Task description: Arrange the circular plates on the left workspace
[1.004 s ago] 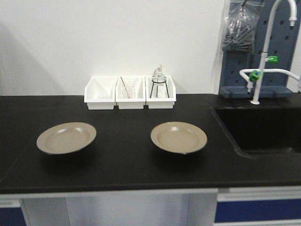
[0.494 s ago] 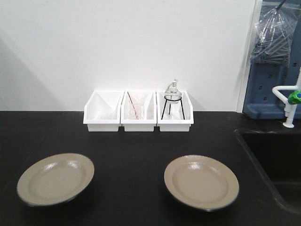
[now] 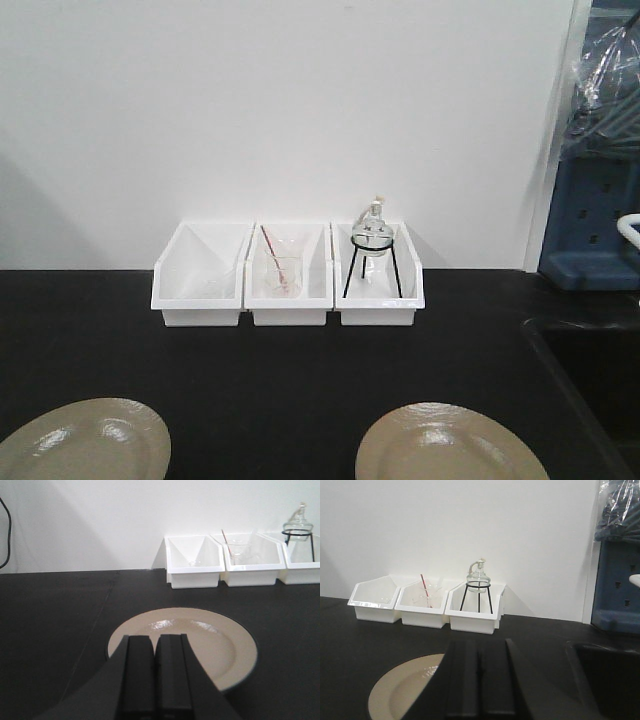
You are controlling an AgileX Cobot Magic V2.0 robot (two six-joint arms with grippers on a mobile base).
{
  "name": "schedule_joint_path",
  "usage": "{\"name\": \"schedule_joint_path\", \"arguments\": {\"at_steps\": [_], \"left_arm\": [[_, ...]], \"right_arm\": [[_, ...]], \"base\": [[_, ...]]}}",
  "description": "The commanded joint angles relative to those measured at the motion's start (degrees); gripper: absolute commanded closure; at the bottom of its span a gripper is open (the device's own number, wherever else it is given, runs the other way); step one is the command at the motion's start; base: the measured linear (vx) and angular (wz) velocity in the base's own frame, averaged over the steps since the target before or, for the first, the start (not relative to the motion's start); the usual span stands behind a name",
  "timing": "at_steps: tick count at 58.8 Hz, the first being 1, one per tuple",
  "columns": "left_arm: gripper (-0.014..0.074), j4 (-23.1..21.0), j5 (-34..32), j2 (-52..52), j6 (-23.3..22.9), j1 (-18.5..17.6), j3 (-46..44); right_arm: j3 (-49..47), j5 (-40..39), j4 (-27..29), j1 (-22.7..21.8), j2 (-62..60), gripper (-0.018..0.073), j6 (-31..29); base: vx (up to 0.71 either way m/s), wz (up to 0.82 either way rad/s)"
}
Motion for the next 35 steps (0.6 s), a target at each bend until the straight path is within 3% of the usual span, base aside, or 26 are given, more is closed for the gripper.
{"name": "schedule_joint_path", "arguments": {"at_steps": [1,35], "left_arm": [[0.0594,-0.15,-4.90,-0.82,-0.43,-0.20,0.71],[0.0594,-0.15,-4.90,-0.82,-0.43,-0.20,0.71]], "right_arm": [[0.38,-5.12,-0.31,-0.24,-0.91,0.0559,0.04],[0.38,-5.12,-0.31,-0.24,-0.91,0.0559,0.04]], "base": [[0.24,0.06],[0.07,0.01]]}}
